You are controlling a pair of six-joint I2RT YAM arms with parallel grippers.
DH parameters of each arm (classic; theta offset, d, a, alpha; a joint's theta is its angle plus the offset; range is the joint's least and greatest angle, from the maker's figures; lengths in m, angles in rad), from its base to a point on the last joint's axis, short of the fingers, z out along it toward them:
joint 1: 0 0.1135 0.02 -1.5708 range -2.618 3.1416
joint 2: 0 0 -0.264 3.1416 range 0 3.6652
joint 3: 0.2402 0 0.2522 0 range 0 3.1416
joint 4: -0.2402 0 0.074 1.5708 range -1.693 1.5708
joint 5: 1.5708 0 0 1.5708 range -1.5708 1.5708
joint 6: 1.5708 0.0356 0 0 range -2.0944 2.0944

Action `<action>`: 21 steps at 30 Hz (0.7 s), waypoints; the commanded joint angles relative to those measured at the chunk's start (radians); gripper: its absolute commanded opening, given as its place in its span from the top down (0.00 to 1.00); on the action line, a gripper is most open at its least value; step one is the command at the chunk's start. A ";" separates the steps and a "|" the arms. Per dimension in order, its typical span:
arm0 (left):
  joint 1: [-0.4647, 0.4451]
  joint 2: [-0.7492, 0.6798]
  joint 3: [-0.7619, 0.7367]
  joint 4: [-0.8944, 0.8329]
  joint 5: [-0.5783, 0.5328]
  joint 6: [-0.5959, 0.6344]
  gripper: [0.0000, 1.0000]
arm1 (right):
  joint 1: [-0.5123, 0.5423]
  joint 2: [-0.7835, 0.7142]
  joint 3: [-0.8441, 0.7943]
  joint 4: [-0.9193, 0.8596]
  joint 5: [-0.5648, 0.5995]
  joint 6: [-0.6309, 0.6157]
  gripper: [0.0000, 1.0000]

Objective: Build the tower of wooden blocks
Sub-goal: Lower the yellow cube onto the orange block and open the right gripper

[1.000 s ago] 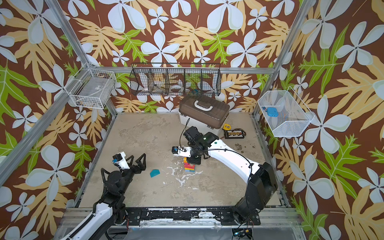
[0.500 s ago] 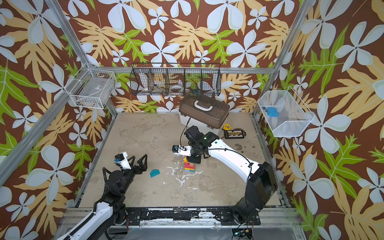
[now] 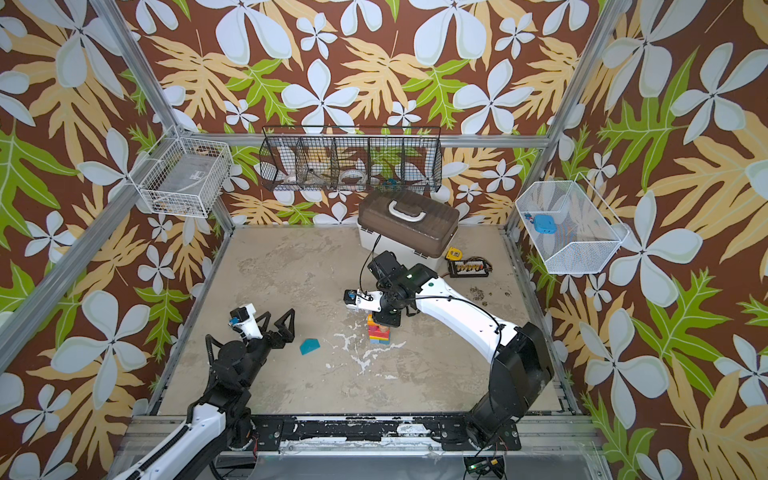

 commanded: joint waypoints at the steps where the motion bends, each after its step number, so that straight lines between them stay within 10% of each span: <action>1: -0.001 0.000 -0.010 0.039 -0.004 0.004 0.04 | -0.001 0.003 -0.002 0.013 0.002 0.009 0.69; 21: 0.000 -0.001 -0.010 0.036 -0.008 0.003 0.04 | -0.001 -0.019 -0.015 0.031 0.021 0.015 0.55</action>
